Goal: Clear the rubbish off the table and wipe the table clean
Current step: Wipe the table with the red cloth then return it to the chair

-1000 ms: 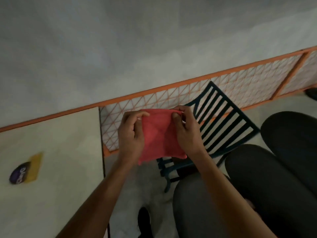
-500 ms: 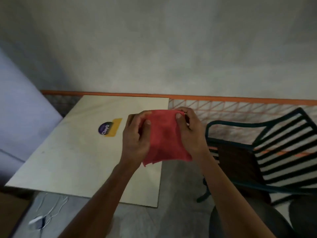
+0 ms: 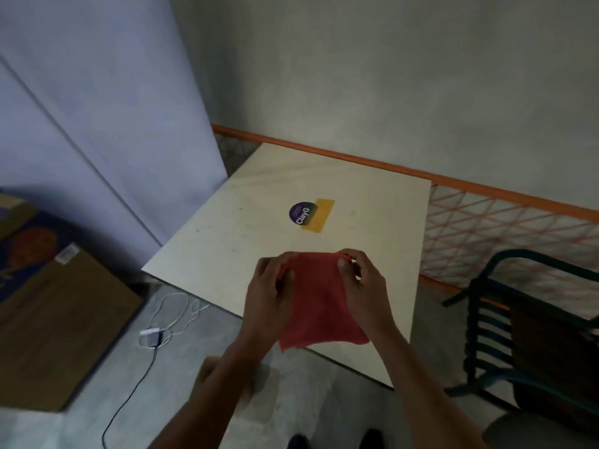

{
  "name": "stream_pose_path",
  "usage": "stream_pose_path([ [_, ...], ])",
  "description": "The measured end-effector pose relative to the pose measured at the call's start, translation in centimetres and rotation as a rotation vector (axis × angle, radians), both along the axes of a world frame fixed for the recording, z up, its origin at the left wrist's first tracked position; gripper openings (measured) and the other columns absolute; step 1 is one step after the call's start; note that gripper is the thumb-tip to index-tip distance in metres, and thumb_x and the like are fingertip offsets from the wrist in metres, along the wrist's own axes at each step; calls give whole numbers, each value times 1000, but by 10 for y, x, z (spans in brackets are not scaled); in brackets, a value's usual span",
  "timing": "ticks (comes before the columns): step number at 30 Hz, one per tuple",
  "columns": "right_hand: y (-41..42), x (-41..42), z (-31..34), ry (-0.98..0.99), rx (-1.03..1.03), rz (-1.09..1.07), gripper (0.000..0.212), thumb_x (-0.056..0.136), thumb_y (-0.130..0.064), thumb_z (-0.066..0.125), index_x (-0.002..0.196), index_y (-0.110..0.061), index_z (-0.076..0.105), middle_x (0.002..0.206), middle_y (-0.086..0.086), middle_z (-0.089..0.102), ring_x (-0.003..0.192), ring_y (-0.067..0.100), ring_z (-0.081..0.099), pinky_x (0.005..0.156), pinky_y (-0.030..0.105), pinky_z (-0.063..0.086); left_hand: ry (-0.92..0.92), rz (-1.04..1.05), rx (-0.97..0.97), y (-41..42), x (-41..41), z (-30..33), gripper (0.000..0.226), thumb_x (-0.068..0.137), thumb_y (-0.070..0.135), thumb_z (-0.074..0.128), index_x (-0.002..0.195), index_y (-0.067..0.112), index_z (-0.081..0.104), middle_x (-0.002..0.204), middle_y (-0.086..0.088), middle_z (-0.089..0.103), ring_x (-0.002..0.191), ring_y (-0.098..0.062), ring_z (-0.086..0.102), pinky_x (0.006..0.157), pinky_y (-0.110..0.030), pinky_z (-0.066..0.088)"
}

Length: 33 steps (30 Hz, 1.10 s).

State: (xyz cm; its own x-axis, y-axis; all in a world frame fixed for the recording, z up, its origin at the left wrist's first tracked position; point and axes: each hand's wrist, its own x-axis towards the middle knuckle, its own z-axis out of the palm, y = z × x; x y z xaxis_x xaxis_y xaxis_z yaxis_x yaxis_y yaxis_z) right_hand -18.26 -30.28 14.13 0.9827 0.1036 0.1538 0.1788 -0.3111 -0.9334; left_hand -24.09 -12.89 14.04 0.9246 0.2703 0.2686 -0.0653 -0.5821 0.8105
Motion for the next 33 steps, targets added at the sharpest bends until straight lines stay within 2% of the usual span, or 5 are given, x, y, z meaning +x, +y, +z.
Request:
stream_pose_path([
  [12, 70, 50, -48, 122, -53, 183, 14, 101, -31, 54, 106, -25, 65, 93, -19, 67, 87, -11, 59, 68, 5, 42, 200, 202, -29, 55, 13, -37, 37, 102, 12, 51, 130, 35, 59, 112, 17, 53, 103, 17, 50, 82, -5, 39],
  [19, 85, 96, -72, 203, -82, 234, 20, 100, -41, 51, 107, -29, 65, 95, -16, 69, 84, -5, 61, 68, 9, 45, 311, 250, 2, 66, 50, -54, 36, 101, 9, 53, 128, 32, 60, 112, 5, 58, 103, -9, 56, 82, -9, 38],
  [25, 100, 124, -102, 275, -108, 254, 14, 100, -39, 52, 104, -31, 63, 93, -15, 69, 80, -4, 61, 72, 22, 49, 416, 239, -22, 85, 83, -65, 37, 100, 6, 53, 126, 31, 62, 107, 11, 56, 102, -9, 57, 86, -18, 39],
  [30, 119, 148, -120, 369, -184, 285, 11, 98, -38, 53, 104, -33, 60, 88, -8, 70, 77, 5, 63, 73, 30, 51, 510, 225, 25, 116, 115, -82, 37, 99, 6, 53, 129, 26, 64, 109, 9, 56, 99, -4, 55, 79, -4, 34],
  [33, 136, 161, -131, 430, -219, 263, 10, 98, -35, 53, 105, -31, 60, 84, -3, 69, 76, 11, 63, 70, 31, 50, 566, 157, 37, 138, 139, -95, 39, 99, 7, 54, 131, 25, 63, 113, 5, 56, 106, -13, 57, 86, -18, 41],
])
